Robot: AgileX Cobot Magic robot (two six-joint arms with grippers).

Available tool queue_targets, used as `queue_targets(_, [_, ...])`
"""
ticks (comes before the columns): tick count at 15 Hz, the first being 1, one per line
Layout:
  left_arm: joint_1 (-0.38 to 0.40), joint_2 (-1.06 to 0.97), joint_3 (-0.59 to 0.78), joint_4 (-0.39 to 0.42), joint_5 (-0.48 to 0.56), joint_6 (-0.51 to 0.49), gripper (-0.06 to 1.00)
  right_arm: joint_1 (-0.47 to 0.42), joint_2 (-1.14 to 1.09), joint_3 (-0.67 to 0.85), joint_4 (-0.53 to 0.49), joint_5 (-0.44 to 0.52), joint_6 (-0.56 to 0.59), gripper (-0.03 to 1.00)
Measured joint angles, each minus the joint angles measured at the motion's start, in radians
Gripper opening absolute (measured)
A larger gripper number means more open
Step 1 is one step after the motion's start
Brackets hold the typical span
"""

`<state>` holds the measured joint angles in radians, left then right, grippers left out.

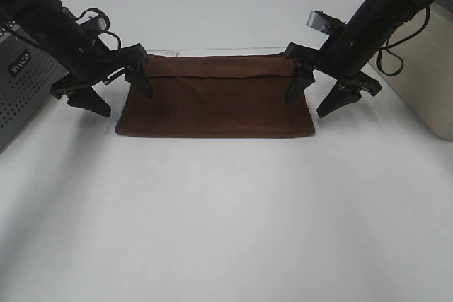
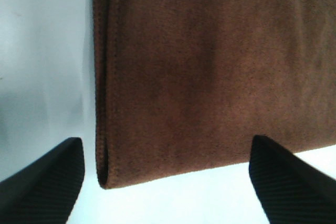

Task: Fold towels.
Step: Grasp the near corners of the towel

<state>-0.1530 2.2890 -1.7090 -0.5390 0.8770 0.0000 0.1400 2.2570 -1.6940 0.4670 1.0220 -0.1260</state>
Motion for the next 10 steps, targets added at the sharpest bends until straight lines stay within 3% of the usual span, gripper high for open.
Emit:
queue_targets(4, [0.000, 0.032, 0.000, -0.006, -0.023, 0.000, 0.80, 0.000, 0.045, 0.002, 0.001, -0.054, -0.043, 0.64])
queue_targets(10, [-0.002, 0.072, -0.003, -0.065, -0.039, 0.000, 0.73, 0.000, 0.092, -0.003, 0.081, -0.096, -0.116, 0.62])
